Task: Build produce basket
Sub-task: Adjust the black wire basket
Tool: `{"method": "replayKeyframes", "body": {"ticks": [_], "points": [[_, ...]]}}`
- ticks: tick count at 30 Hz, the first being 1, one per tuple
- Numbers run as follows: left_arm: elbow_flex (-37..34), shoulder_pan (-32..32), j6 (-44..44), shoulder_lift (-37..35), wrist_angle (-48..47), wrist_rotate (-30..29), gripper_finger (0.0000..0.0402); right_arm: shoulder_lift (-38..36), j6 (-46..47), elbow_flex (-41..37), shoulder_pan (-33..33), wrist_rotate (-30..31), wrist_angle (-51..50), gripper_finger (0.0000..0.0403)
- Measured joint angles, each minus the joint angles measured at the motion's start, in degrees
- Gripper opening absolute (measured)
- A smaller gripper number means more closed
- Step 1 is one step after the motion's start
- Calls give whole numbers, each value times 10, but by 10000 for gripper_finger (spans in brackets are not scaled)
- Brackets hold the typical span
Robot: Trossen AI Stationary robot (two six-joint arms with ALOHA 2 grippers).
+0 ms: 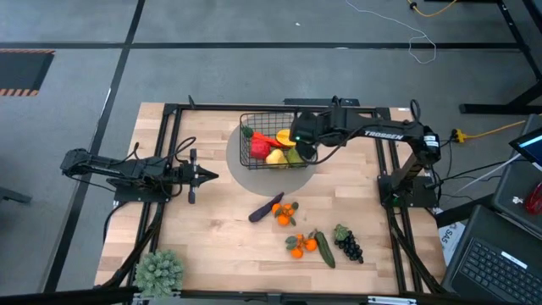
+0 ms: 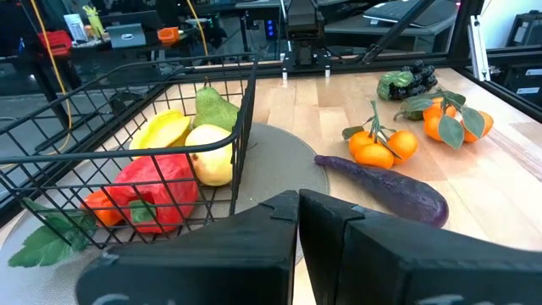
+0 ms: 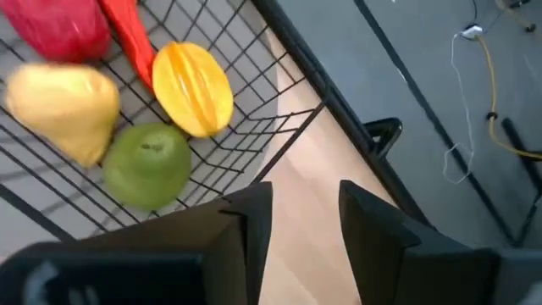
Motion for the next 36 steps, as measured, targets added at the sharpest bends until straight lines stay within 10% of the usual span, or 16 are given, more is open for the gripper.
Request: {"method": "replayKeyframes", "body": {"ticks": [16, 36], "points": [[0, 0, 4, 0, 0, 0, 4, 9, -191, -109, -198, -93, 372, 126], [0, 0, 5, 0, 0, 0, 4, 75, -170, -116, -237, -222, 351, 126]]}}
